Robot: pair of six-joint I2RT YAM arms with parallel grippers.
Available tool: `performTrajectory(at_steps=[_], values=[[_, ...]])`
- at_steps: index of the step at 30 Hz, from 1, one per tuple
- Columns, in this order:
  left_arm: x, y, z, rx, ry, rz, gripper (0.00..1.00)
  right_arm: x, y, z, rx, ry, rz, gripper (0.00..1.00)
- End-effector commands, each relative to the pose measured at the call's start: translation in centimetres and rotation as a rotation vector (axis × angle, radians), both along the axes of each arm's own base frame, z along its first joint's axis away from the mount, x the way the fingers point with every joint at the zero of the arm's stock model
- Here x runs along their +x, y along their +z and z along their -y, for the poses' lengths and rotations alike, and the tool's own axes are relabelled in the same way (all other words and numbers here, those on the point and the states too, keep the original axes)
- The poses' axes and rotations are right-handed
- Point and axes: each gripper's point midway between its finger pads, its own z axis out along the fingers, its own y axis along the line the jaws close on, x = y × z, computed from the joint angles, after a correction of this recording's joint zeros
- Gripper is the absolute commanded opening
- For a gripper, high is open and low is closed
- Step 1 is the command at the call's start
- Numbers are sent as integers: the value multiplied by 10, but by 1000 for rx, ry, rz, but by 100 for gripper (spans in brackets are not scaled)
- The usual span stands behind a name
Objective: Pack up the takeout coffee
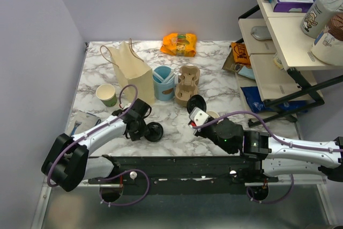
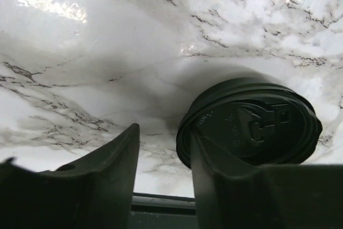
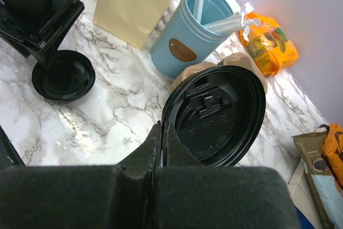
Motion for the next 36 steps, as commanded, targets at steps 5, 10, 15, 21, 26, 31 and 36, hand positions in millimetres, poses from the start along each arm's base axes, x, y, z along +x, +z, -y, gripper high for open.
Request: performTrajectory(at_steps=[5, 10, 15, 21, 26, 31, 36], values=[[16, -1, 2, 20, -31, 37, 21, 3, -1, 8, 17, -47, -11, 1], [7, 9, -20, 99, 30, 35, 5, 3, -2, 7, 19, -49, -18, 1], [-8, 13, -66, 210, 178, 12, 0, 3, -3, 7, 22, -53, -22, 1], [-12, 14, -104, 181, 426, 18, 0, 2, -7, 7, 26, -53, -36, 1], [-10, 24, -149, 279, 644, 37, 0, 3, -9, 6, 28, -54, -42, 1], [-8, 33, -177, 289, 782, 40, 4, 3, -14, 9, 46, -77, -63, 1], [-5, 36, -165, 182, 758, 24, 66, -5, -19, 6, 100, -44, -126, 1]])
